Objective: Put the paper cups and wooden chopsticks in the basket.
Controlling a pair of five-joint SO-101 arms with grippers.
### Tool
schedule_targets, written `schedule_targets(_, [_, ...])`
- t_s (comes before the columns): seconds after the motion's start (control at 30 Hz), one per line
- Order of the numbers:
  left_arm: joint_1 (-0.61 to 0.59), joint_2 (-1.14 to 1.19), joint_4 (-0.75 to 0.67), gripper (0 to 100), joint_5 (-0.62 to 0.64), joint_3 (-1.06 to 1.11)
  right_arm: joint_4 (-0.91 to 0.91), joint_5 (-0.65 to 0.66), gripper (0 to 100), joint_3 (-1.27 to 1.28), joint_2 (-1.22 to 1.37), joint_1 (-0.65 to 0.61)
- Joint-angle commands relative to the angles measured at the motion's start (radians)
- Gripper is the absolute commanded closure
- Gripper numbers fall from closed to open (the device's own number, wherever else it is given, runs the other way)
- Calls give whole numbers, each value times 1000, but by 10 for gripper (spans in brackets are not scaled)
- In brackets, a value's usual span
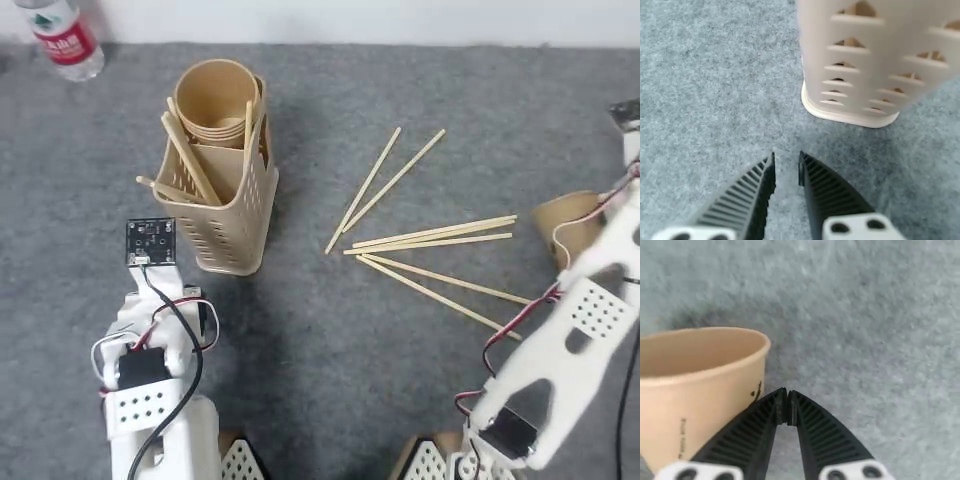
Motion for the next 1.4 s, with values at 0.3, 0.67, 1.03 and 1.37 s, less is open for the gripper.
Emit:
schedule_targets(0.3, [-3,-11,-37,930,-11,-4,44,-123,991,361,-208,-217])
schedule_targets(0.67, [-3,-11,-37,930,-11,-4,39,-123,991,944,-742,-473])
schedule_targets(1.03, [-3,-11,-35,930,-11,-4,38,-129,989,1355,-1257,-633])
schedule_targets(1.37, [-3,-11,-35,930,-11,1,-99,-414,789,1355,-1239,-765])
